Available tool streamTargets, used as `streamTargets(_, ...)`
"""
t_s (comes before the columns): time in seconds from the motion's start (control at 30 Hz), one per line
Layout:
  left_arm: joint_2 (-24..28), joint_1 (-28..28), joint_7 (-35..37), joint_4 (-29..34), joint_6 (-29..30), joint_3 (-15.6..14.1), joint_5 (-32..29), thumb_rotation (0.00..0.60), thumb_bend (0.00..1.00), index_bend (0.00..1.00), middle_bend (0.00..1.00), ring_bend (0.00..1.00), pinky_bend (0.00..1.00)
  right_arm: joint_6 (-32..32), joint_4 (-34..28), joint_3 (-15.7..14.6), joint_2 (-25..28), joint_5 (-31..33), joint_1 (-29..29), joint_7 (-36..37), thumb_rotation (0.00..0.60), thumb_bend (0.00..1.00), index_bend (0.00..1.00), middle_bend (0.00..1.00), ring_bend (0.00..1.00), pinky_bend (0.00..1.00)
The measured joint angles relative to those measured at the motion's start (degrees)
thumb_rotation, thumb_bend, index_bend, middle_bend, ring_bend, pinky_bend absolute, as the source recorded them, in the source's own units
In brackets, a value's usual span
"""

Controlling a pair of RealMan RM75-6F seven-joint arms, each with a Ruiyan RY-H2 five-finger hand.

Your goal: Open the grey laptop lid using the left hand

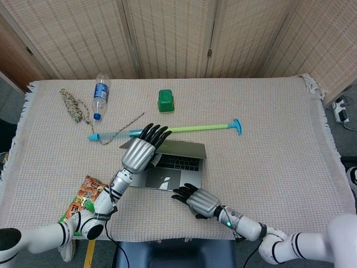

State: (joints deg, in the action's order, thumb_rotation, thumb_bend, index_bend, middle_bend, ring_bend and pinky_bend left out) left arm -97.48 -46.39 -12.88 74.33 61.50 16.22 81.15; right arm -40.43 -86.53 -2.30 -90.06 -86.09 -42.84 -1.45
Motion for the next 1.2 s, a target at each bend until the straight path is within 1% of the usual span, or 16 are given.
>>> streamTargets(0.17, 1.2, -1.9, -0.2, -0.7, -3.2, 2.7, -4.6, 0.600, 0.45, 0.00, 0.05, 0.00, 0.00, 0.1, -0.1, 0.3, -0.2, 1.0, -0.3, -0.7, 0.600, 0.91, 0.00, 0.00, 0.04, 0.00)
streamTargets(0.3, 2.1, -3.2, -0.5, -1.7, -5.2, 4.8, -8.5, 0.600, 0.42, 0.00, 0.04, 0.00, 0.00, 0.1, -0.1, 0.5, -0.3, 1.6, -0.5, -1.2, 0.600, 0.92, 0.00, 0.00, 0.04, 0.00)
streamTargets(0.43, 2.9, -4.4, -0.3, -2.3, -6.4, 7.1, -12.6, 0.600, 0.41, 0.00, 0.02, 0.00, 0.00, 0.1, -0.2, 0.7, -0.4, 2.1, -0.7, -1.5, 0.600, 0.92, 0.00, 0.00, 0.04, 0.00)
streamTargets(0.57, 3.3, -5.8, -0.7, -3.8, -6.7, 8.7, -15.4, 0.600, 0.40, 0.00, 0.01, 0.00, 0.00, 0.2, -0.1, 0.8, -0.4, 2.4, -0.9, -1.6, 0.600, 0.92, 0.00, 0.00, 0.04, 0.00)
streamTargets(0.7, 3.1, -7.0, -0.9, -5.7, -7.1, 9.8, -17.9, 0.600, 0.40, 0.00, 0.01, 0.00, 0.00, 0.4, 0.1, 1.0, -0.5, 2.9, -1.2, -1.6, 0.600, 0.92, 0.00, 0.00, 0.04, 0.00)
streamTargets(0.87, 2.2, -9.0, -1.6, -8.9, -8.7, 11.2, -22.4, 0.600, 0.40, 0.00, 0.00, 0.00, 0.00, 0.3, 0.3, 1.2, -0.6, 3.3, -1.4, -1.7, 0.600, 0.92, 0.00, 0.00, 0.04, 0.00)
streamTargets(1.03, 0.9, -11.0, -3.5, -12.6, -9.8, 12.2, -27.2, 0.600, 0.41, 0.00, 0.00, 0.00, 0.00, 0.4, 0.5, 1.3, -0.7, 3.7, -1.6, -1.7, 0.600, 0.92, 0.00, 0.00, 0.04, 0.00)
streamTargets(1.2, 0.3, -12.4, -5.3, -15.6, -10.6, 12.7, -30.7, 0.600, 0.41, 0.00, 0.00, 0.00, 0.00, 0.3, 0.7, 1.5, -0.6, 3.9, -1.7, -1.5, 0.600, 0.92, 0.00, 0.00, 0.04, 0.00)
